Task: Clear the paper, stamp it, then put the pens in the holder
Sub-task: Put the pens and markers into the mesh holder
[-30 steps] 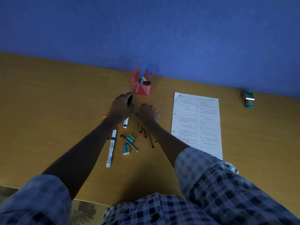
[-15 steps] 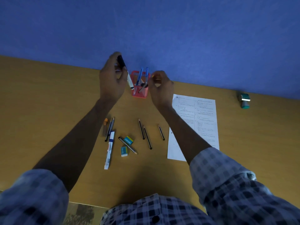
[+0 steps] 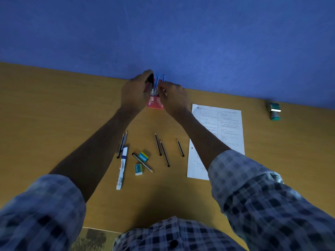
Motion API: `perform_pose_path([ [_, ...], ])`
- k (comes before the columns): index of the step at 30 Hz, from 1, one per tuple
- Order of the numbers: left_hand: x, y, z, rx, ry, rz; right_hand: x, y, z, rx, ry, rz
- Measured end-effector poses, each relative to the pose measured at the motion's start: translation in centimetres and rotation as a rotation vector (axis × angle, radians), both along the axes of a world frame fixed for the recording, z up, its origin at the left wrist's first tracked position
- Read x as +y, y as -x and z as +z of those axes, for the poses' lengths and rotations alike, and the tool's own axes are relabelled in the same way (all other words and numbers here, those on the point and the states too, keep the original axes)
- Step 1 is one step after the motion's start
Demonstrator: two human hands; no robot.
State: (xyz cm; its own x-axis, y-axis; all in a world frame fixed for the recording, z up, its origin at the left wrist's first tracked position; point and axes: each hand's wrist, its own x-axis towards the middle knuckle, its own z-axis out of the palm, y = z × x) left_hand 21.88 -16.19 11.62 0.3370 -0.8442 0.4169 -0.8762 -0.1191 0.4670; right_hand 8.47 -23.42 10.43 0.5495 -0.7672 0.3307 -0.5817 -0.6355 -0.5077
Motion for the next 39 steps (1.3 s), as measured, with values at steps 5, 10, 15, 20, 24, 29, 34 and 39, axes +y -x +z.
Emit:
perform_pose_path([
  [5, 1.1, 0.4, -1.3, -0.076, 0.014, 0.009, 0.8, 0.7, -1.2, -0.095, -0.006, 0.007],
  [10, 3.7, 1.4, -2.7, 0.006, -0.021, 0.153, 2.8, 3.0, -2.6, -0.183, -0.022, -0.07],
  [15, 5.7, 3.6, -4.7, 0.162, -0.327, 0.133, 5.3, 5.8, -4.7, 0.06, -0.27, 0.012],
  [20, 6.9, 6.1, -6.3, 0.289, -0.534, 0.099, 7.9, 6.6, -6.2, 0.283, -0.463, 0.071],
  [24, 7.0, 7.2, -7.2, 0.302, -0.585, 0.106, 9.0, 6.2, -7.2, 0.34, -0.467, 0.043],
  [29, 6.6, 7.4, -7.5, 0.255, -0.616, 0.105, 9.7, 5.4, -7.7, 0.293, -0.452, -0.021],
  [34, 6.2, 7.0, -7.3, 0.256, -0.583, 0.144, 9.2, 4.9, -7.2, 0.201, -0.498, -0.03],
  [39, 5.3, 5.1, -4.7, 0.267, -0.294, 0.129, 6.8, 4.4, -4.2, -0.096, -0.46, -0.083],
])
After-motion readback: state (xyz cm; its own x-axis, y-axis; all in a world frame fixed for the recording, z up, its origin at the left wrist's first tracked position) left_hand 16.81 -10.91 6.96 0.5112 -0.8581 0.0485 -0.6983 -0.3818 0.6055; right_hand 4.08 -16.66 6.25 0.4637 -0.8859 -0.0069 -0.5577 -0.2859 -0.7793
